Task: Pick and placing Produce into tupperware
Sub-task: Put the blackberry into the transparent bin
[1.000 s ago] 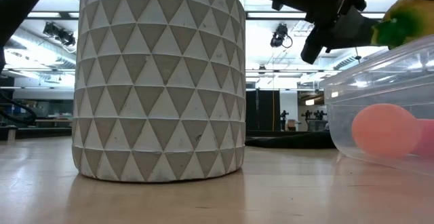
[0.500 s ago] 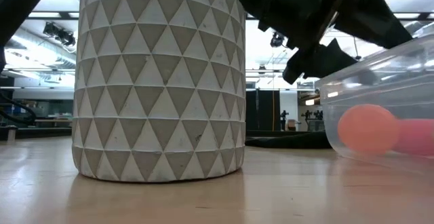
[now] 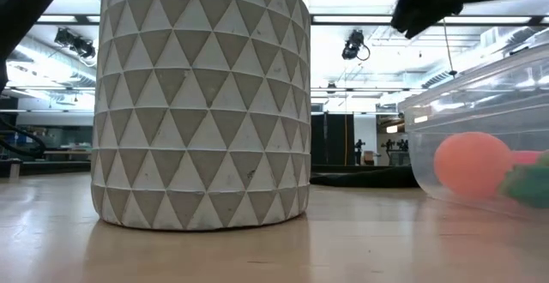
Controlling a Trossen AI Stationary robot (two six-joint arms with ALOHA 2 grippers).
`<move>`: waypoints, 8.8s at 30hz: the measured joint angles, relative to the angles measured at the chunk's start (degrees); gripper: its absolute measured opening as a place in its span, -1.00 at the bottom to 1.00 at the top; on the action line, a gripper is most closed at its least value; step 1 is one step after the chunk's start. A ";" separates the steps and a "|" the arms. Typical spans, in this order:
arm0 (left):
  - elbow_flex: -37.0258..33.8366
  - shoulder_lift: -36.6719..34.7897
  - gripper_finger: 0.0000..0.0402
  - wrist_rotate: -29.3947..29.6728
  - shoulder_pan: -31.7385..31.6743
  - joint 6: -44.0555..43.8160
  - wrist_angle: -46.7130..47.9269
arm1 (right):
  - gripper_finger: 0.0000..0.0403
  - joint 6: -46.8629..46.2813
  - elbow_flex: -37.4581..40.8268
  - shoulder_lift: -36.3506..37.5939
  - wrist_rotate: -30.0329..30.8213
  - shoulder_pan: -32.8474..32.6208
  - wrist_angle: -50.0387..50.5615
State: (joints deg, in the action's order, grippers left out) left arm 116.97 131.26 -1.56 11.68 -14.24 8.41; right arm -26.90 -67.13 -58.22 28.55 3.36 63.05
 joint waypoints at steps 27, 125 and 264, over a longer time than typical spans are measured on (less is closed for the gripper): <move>7.99 -5.05 -0.14 0.66 -0.72 -8.58 -46.33 | 0.02 0.99 0.02 8.05 0.99 0.00 0.80; -105.26 -66.06 0.06 10.97 -10.04 14.84 -35.65 | 0.02 -17.13 0.02 -3.39 -6.58 10.54 -13.66; -89.59 -25.14 -0.27 -2.78 -10.34 9.11 -57.88 | 0.02 -17.05 0.02 -3.34 -7.67 10.49 -15.13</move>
State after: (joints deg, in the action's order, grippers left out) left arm 27.38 106.13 -4.34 1.34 -5.13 -49.47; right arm -43.94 -67.11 -61.56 20.88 13.85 47.92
